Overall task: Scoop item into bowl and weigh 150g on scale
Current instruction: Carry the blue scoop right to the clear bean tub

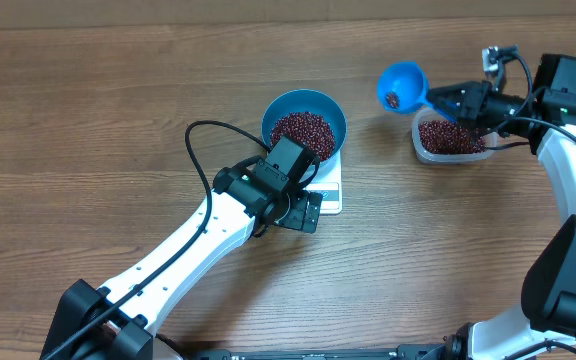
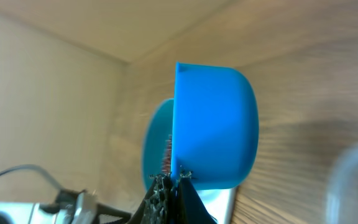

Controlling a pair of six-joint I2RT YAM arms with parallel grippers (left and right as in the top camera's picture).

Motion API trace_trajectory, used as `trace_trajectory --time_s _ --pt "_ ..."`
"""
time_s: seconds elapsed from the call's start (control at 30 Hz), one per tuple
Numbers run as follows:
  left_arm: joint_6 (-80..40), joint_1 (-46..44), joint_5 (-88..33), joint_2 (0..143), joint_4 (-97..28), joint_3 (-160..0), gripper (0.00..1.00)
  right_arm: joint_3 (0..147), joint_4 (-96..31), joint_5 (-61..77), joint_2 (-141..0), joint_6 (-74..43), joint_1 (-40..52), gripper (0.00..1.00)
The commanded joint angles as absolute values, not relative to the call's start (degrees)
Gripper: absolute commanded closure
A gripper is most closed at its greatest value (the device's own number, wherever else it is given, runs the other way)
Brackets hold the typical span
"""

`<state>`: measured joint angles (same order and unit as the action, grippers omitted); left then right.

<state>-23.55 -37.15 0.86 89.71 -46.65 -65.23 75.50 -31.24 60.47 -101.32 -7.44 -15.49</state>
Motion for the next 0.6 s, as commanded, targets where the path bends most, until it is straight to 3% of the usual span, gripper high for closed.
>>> trace_trajectory --time_s 0.0,0.57 --pt "-22.5 -37.1 0.6 90.1 -46.4 -64.9 0.01 77.0 -34.1 49.8 -99.9 -7.0 -17.4 0.97" --pt "-22.5 -37.1 0.6 90.1 -46.4 -64.9 0.0 77.0 -44.6 35.4 -99.9 -3.1 -22.1 0.97"
